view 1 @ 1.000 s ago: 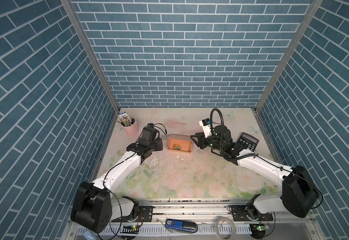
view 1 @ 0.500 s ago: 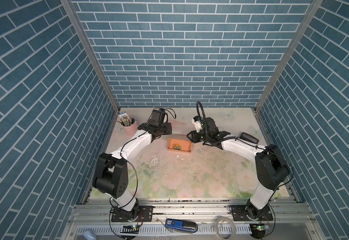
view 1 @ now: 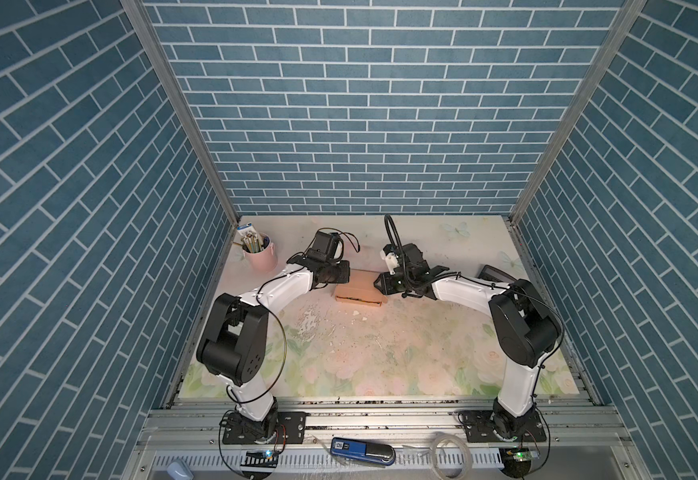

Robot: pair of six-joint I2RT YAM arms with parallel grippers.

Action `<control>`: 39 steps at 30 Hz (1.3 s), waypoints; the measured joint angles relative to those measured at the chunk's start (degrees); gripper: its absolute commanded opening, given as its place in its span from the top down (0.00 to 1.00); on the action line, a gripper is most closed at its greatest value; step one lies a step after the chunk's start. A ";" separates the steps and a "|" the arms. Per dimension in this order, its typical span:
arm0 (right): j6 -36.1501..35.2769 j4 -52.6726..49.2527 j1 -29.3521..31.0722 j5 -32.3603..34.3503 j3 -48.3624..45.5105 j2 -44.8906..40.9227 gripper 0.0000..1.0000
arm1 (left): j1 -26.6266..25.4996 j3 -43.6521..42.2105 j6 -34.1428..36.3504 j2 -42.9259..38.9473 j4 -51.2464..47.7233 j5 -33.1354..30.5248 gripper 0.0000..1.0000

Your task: Fold the paper box

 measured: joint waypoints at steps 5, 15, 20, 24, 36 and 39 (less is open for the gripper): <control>-0.04 -0.07 0.00 0.28 0.00 0.81 0.64 | -0.81 -1.03 -0.02 1.55 0.83 0.13 0.69; -0.26 -0.17 -0.76 1.03 -0.28 0.22 0.65 | -0.94 -1.14 -0.20 1.40 1.11 0.52 0.68; 0.83 -0.42 -1.86 1.53 -3.02 -3.85 0.64 | 0.26 -1.14 -0.48 -1.46 0.33 0.59 0.64; 3.58 0.85 -3.06 2.19 -4.74 -5.62 0.65 | 2.19 -1.22 -0.50 -3.43 0.00 -0.07 0.64; 9.79 0.94 -6.19 5.38 -4.63 -1.57 0.66 | 5.55 -3.43 -0.83 1.60 -2.51 -4.68 0.64; 10.32 0.94 -6.19 5.44 -3.85 0.17 0.66 | 5.55 -2.99 -0.68 4.72 -2.80 -4.57 0.64</control>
